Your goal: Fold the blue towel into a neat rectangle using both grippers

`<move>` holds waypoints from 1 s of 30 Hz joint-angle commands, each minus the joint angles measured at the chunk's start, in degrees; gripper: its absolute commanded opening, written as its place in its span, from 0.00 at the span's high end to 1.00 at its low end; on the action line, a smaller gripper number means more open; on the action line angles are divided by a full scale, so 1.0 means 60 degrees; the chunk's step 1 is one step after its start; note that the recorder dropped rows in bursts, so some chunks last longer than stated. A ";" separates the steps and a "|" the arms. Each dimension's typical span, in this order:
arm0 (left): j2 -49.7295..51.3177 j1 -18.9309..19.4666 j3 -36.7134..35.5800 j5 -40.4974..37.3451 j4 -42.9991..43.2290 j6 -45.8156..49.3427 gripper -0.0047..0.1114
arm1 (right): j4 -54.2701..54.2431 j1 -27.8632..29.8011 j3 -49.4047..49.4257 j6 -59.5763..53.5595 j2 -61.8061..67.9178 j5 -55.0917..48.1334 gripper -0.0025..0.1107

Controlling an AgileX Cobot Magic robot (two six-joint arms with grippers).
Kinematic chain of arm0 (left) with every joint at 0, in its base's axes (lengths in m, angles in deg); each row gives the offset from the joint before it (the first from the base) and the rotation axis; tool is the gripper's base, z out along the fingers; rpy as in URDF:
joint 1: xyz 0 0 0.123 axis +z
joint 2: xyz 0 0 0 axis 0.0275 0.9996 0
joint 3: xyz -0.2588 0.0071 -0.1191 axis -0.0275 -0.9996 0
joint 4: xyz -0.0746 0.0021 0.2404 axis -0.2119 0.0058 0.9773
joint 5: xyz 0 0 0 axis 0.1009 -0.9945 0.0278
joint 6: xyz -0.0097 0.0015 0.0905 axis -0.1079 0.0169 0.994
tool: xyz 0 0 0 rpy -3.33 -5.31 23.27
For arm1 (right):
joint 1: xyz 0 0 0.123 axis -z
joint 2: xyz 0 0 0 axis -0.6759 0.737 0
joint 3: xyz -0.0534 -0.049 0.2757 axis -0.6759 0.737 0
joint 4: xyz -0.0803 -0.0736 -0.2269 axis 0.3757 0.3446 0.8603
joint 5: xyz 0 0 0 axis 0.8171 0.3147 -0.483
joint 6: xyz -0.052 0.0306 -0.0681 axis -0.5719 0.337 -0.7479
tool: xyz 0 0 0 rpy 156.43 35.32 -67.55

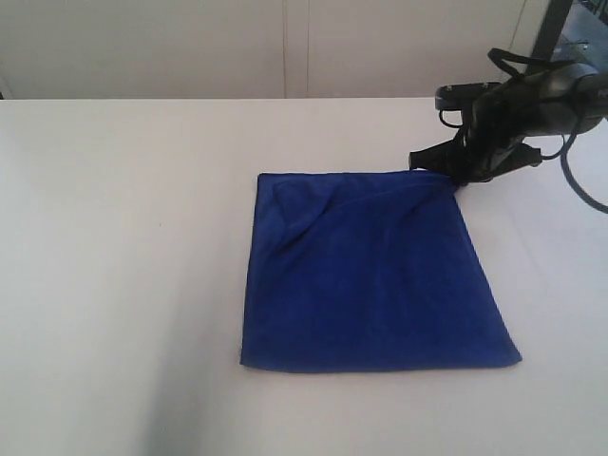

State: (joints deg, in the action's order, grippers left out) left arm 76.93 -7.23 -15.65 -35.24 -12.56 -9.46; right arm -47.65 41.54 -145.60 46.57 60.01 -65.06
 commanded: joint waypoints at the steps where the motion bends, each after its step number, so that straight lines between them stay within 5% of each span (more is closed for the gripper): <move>1: -0.0068 0.0024 0.0046 -0.0048 -0.0116 -0.0007 0.96 | -0.0011 0.0040 0.0010 0.0030 -0.0245 0.0321 0.98; 19: -0.0068 0.0024 0.0046 -0.0048 -0.0116 -0.0007 0.96 | 0.0049 0.0040 0.0010 0.0039 -0.0072 0.1135 0.98; 26: -0.0068 0.0024 0.0046 -0.0048 -0.0116 -0.0007 0.96 | 0.0049 0.0040 0.0010 0.0039 -0.0079 0.0948 0.70; 30: -0.0068 0.0024 0.0046 -0.0048 -0.0116 -0.0007 0.96 | 0.0074 0.0057 0.0010 0.0060 -0.0931 -0.0596 0.65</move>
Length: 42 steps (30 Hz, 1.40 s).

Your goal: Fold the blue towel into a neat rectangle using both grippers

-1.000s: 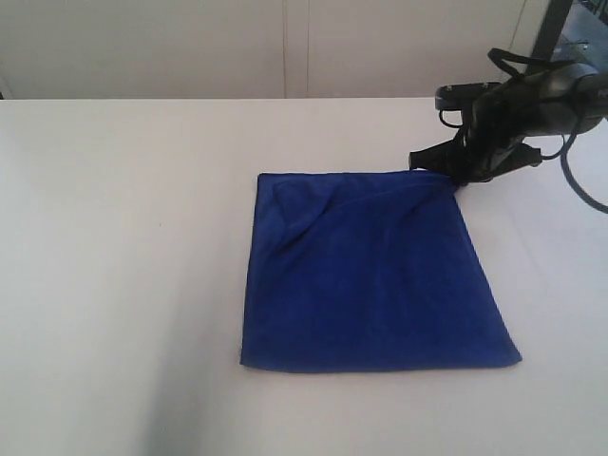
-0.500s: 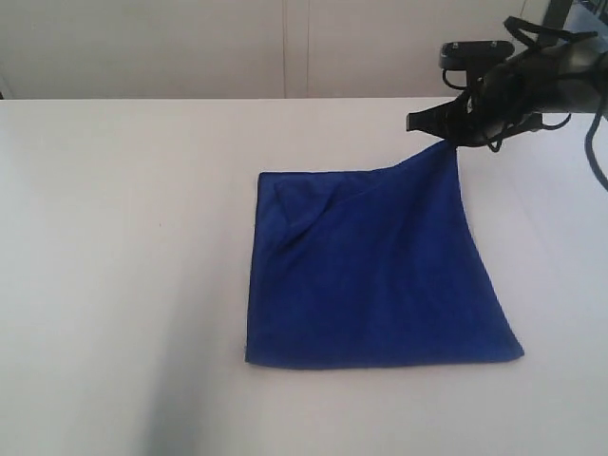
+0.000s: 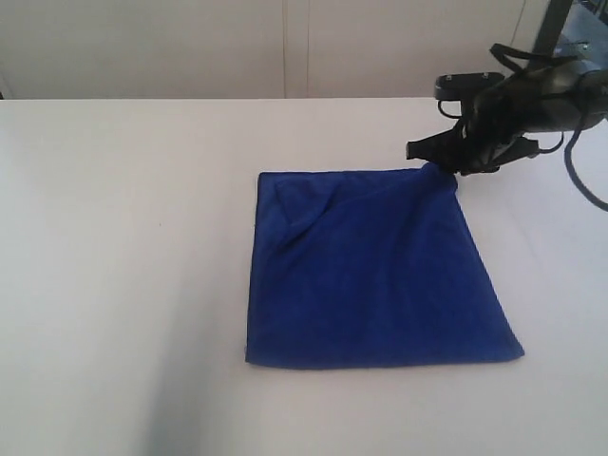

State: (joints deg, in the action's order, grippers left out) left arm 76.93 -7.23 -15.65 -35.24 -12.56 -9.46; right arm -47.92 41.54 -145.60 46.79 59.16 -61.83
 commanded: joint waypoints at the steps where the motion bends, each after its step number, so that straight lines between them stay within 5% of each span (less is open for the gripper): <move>1: -0.0068 0.0024 0.0046 -0.0048 -0.0116 -0.0007 0.96 | 0.0118 0.0057 0.0010 -0.0179 -0.1056 -0.1645 0.65; 6: -0.0068 0.0024 0.0046 -0.0048 -0.0116 -0.0007 0.96 | -0.0994 0.0057 0.0193 -0.2144 -0.2267 -0.4293 0.70; 12: -0.0068 0.0024 0.0046 -0.0048 -0.0116 -0.0007 0.96 | -0.2617 -0.0183 0.2209 -0.3674 -0.3885 -0.4348 0.98; 26: -0.0068 0.0024 0.0046 -0.0048 -0.0116 -0.0007 0.96 | -0.3538 -0.0600 0.7225 -0.3655 -0.6169 -0.2928 0.98; 42: -0.0068 0.0024 0.0046 -0.0048 -0.0116 -0.0007 0.96 | -0.3370 -0.0600 0.7924 -0.3580 -0.5251 -0.2612 0.98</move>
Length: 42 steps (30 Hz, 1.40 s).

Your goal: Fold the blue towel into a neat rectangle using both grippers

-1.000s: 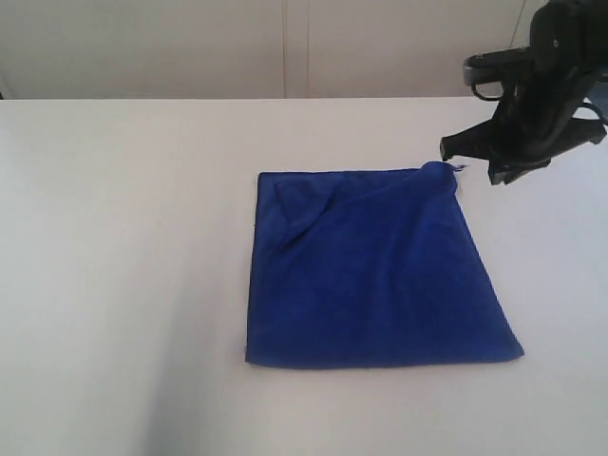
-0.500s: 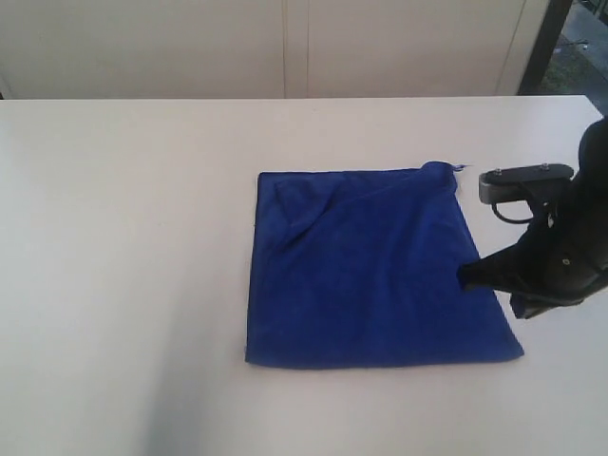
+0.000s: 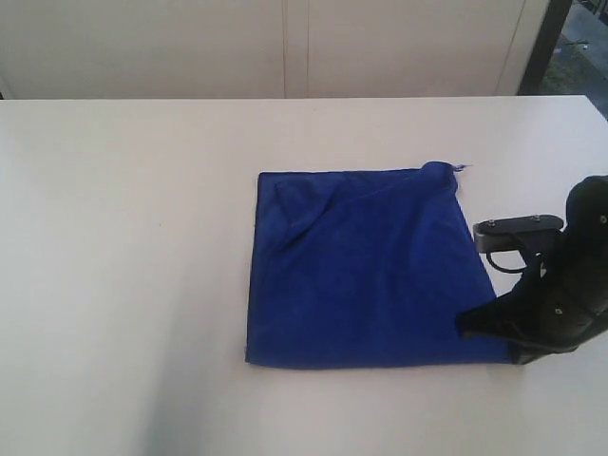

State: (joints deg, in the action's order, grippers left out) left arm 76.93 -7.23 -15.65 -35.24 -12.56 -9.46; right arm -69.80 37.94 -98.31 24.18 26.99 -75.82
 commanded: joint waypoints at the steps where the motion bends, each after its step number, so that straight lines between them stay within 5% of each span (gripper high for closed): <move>1: -0.0068 0.0024 0.0046 -0.0048 -0.0116 -0.0007 0.96 | 0.0352 0.0000 0.0042 0.0321 0.0110 -0.0398 0.98; 10: -0.0068 0.0024 0.0046 0.0156 -0.0244 -0.0046 0.96 | 0.0397 0.0000 -0.0547 0.0621 -0.0976 -0.0706 0.98; 18: 0.1444 0.0024 0.0046 0.1204 -0.2488 0.0286 0.96 | -0.0534 0.0000 -0.0952 -0.0100 -0.2254 0.0156 0.98; 22: 0.3105 0.0024 0.0046 0.2081 -0.4408 0.1227 0.96 | -0.1107 0.0000 -0.1021 -0.0453 -0.2253 0.0293 0.98; 28: 0.5564 -0.0387 0.0302 0.2756 -0.8544 0.5279 0.96 | -0.1244 0.0000 -0.1021 -0.0453 -0.2253 0.0705 0.98; 34: 0.8068 -0.1678 0.2254 0.3777 -0.8482 0.5588 0.96 | -0.1342 0.0000 -0.1021 -0.0453 -0.2253 0.0755 0.98; 42: 1.1076 -0.2211 0.5351 0.3254 -0.8205 0.5630 0.96 | -0.1391 0.0000 -0.1021 -0.0453 -0.2253 0.0735 0.98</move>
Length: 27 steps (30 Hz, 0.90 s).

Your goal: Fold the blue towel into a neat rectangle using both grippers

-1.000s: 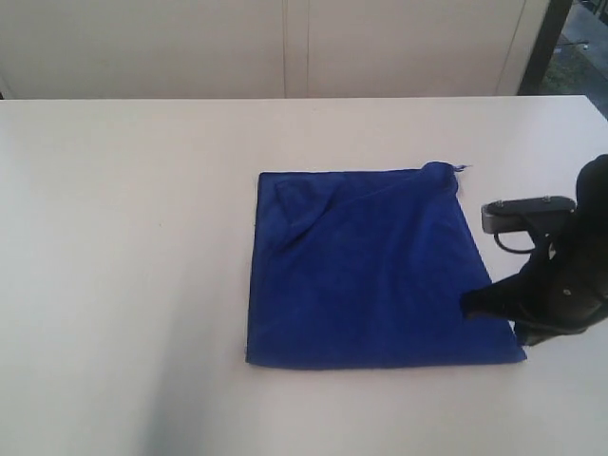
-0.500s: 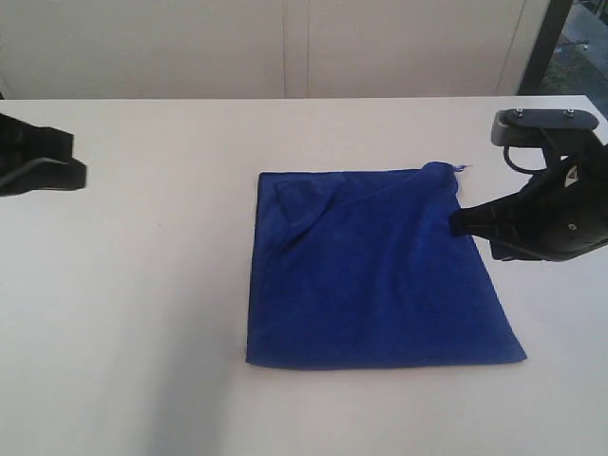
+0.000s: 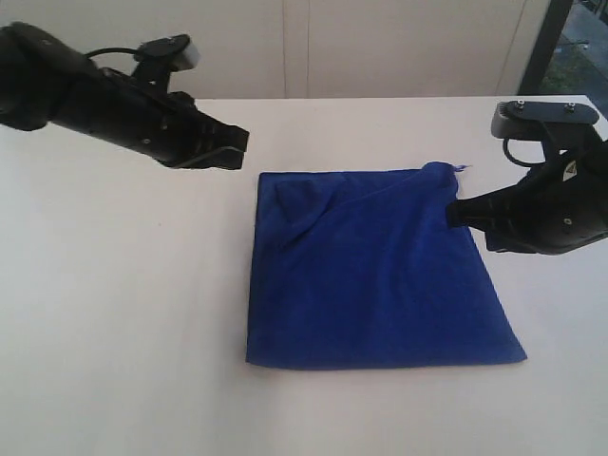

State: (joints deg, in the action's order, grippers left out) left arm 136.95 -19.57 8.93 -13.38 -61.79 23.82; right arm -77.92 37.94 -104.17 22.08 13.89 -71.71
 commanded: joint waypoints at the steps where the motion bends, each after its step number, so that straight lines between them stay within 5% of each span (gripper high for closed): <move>1: 0.1381 -0.0161 0.1614 -0.0524 0.0000 0.0084 0.96 | -0.0038 0.0000 -0.0044 -0.0103 -0.0069 0.0051 0.98; 11: 0.3162 -0.0217 0.3464 -0.0792 0.0425 0.0084 0.95 | -0.0066 0.0000 -0.0044 -0.0103 -0.0069 0.0092 0.98; 18: 0.3515 -0.0217 0.3552 0.0116 0.0525 0.0198 0.69 | -0.0126 0.0000 -0.0044 -0.0103 -0.0069 0.0116 0.98; 27: 0.4418 -0.0504 0.4370 0.0176 0.0482 0.0219 0.67 | -0.0171 0.0000 -0.0044 -0.0103 -0.0069 0.0175 0.98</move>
State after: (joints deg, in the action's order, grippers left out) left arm 162.97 -21.47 34.17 -12.03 -58.11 24.85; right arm -78.89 37.94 -104.17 22.08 13.89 -71.46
